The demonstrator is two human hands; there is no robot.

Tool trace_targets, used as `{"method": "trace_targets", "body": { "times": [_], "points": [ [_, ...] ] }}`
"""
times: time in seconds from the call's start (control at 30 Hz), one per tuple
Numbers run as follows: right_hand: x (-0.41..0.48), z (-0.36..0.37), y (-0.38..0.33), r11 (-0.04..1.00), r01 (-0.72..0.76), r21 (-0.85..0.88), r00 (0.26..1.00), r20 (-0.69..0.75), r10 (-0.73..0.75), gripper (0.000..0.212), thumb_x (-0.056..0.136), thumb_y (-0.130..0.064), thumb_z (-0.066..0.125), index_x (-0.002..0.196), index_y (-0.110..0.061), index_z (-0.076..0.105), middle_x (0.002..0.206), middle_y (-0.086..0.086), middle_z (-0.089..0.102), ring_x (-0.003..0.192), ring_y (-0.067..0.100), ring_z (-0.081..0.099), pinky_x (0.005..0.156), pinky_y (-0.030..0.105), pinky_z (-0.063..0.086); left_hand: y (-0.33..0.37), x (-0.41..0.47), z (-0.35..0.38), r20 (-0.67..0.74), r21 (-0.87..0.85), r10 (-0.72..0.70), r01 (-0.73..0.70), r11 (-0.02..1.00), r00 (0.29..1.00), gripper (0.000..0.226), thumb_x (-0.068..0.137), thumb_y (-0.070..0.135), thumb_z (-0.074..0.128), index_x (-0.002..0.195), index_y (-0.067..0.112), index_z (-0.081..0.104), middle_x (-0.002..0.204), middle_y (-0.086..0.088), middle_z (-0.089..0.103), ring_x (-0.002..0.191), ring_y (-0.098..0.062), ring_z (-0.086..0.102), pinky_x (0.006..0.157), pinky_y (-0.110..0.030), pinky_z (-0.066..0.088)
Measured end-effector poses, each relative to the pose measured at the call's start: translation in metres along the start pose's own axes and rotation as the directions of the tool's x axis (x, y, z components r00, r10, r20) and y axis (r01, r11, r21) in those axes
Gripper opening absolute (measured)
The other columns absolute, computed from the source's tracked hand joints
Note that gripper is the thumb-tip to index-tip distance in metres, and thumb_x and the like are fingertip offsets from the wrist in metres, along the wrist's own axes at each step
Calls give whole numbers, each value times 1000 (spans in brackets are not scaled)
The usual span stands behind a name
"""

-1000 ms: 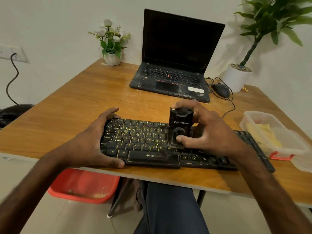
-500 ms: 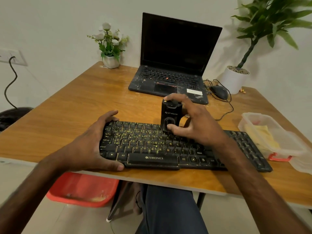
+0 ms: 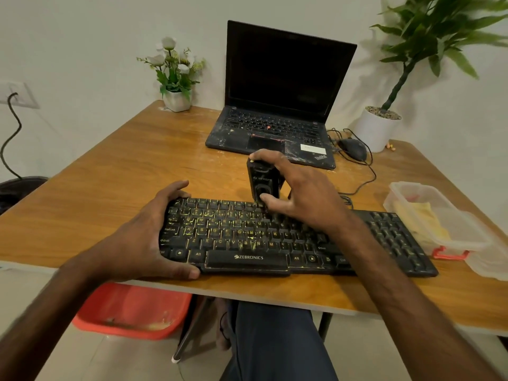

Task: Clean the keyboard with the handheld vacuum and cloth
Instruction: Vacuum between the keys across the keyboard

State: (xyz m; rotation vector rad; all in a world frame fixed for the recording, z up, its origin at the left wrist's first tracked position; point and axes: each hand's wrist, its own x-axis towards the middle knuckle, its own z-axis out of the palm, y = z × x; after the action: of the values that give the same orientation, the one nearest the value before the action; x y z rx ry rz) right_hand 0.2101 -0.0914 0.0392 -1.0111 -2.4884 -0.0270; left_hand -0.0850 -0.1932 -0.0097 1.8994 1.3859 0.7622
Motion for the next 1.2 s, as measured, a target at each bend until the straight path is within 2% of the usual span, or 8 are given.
{"method": "trace_targets", "body": {
  "times": [0.1, 0.2, 0.4, 0.53, 0.63, 0.9, 1.1, 1.2],
  "points": [
    [-2, -6, -5, 994, 47, 95, 997, 58, -53, 75, 86, -37, 73, 140, -45, 21, 116, 2, 66, 75, 5, 60, 63, 24, 56, 0, 0, 0, -1, 0, -4, 4, 1000, 1000, 145, 32, 71, 92, 146, 63, 4, 140, 42, 28, 127, 14, 40, 113, -34, 40],
    [1, -6, 0, 1000, 28, 2, 999, 41, -28, 76, 88, -37, 71, 140, -47, 16, 116, 4, 66, 69, 0, 54, 59, 17, 50, 0, 0, 0, -1, -4, -2, 2, 1000, 1000, 144, 32, 71, 93, 146, 64, 4, 141, 41, 29, 128, 12, 41, 113, -34, 40],
    [-4, -7, -1, 984, 42, 172, 997, 51, -51, 73, 85, -37, 73, 141, -43, 26, 116, 2, 66, 84, 12, 67, 65, 29, 59, -1, 0, 1, -6, -9, 1, -1, 1000, 1000, 145, 33, 69, 94, 147, 62, 5, 141, 39, 29, 126, 15, 41, 110, -27, 40],
    [4, -3, 2, 998, 46, -36, 999, 27, -45, 75, 88, -39, 70, 142, -45, 18, 114, 4, 67, 70, 1, 54, 57, 14, 45, -2, 1, 0, 3, -8, 0, 0, 1000, 1000, 145, 33, 69, 94, 147, 62, 5, 141, 40, 29, 127, 13, 41, 110, -28, 40],
    [4, 1, 7, 997, 29, -75, 999, 40, -26, 75, 88, -38, 70, 144, -42, 20, 115, 4, 66, 82, 8, 60, 62, 17, 46, -2, 0, -1, 3, -12, 1, -1, 1000, 1000, 145, 33, 69, 94, 147, 63, 4, 142, 39, 29, 127, 12, 42, 111, -29, 41],
    [-8, -7, -7, 960, -17, 279, 998, -53, 33, 74, 83, -30, 76, 139, -41, 29, 119, 1, 64, 85, 18, 69, 61, 35, 61, -2, 0, -1, 13, -12, -7, 7, 1000, 1000, 146, 33, 69, 93, 147, 63, 3, 141, 39, 29, 124, 15, 43, 103, -17, 41],
    [-15, -29, 8, 997, -72, 32, 995, 67, 69, 77, 84, -33, 76, 140, -44, 26, 114, 3, 66, 58, -9, 47, 58, 21, 54, -3, 0, -1, 14, -13, 0, 1, 1000, 1000, 145, 35, 67, 94, 148, 61, 2, 141, 40, 29, 124, 15, 43, 102, -16, 40],
    [-13, -29, 4, 987, -70, 143, 995, 74, 60, 75, 83, -30, 78, 141, -40, 31, 117, 4, 65, 65, -6, 55, 55, 20, 55, -3, 0, -1, 9, -14, 4, -4, 1000, 1000, 146, 34, 68, 94, 148, 61, 2, 139, 42, 29, 123, 16, 43, 99, -11, 39]
  ]
}}
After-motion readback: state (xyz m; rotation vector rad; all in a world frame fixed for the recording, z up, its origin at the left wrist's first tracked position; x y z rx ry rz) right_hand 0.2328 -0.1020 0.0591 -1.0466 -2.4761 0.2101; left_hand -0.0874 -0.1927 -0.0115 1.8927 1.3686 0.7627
